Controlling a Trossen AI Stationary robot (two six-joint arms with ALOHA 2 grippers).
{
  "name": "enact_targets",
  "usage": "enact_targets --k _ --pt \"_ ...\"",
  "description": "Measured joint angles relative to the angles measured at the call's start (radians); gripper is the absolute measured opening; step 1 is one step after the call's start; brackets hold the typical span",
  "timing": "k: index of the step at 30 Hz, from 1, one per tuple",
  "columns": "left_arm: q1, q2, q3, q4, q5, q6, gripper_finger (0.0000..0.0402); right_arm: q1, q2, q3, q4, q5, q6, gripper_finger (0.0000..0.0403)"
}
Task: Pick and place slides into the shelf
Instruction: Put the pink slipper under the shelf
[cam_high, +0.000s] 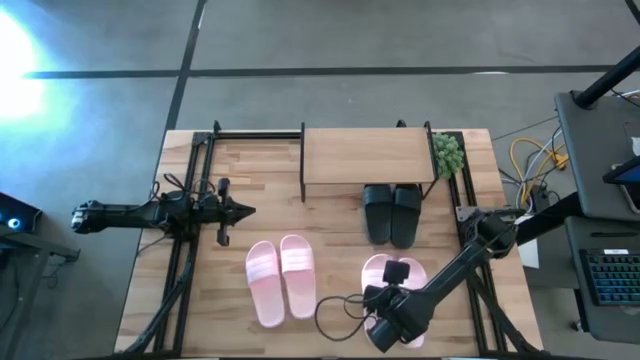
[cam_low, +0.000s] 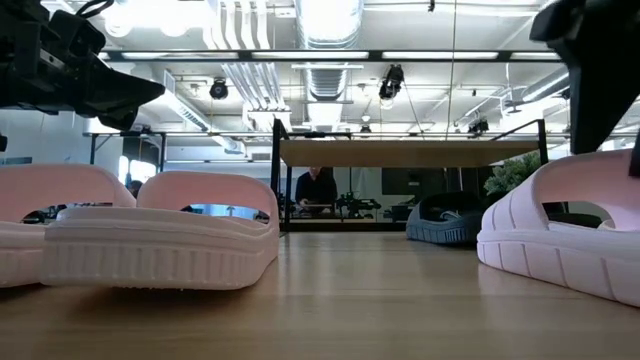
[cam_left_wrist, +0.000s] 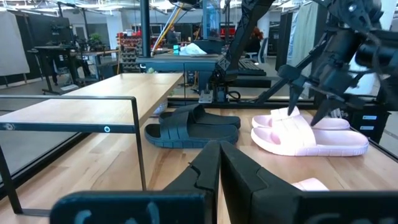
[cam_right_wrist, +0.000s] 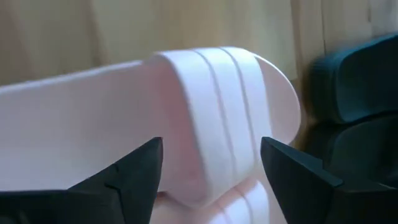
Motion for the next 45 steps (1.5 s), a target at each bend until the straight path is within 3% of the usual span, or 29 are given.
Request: enact_targets --k 18,28,32,37,45 --pt "0.0 0.0 0.0 0.0 0.0 0.0 0.0 -0.077 0.001 -0.136 0.113 0.022 0.008 0.0151" --pt "0.0 0.0 0.0 0.0 0.0 0.0 0.0 -0.087 0.001 -0.09 0.112 0.01 -0.048 0.0019" --pt "0.0 0.0 0.0 0.0 0.0 0.0 0.0 -0.092 0.001 0.001 0.116 0.029 -0.111 0.0014" --pt "0.0 0.0 0.0 0.0 0.0 0.0 0.0 -0.123 0.001 0.103 0.12 0.17 -0.241 0.0014" --pt "0.0 0.0 0.0 0.0 0.0 0.0 0.0 -0.304 0.001 0.102 0.178 0.23 -0.435 0.0013"
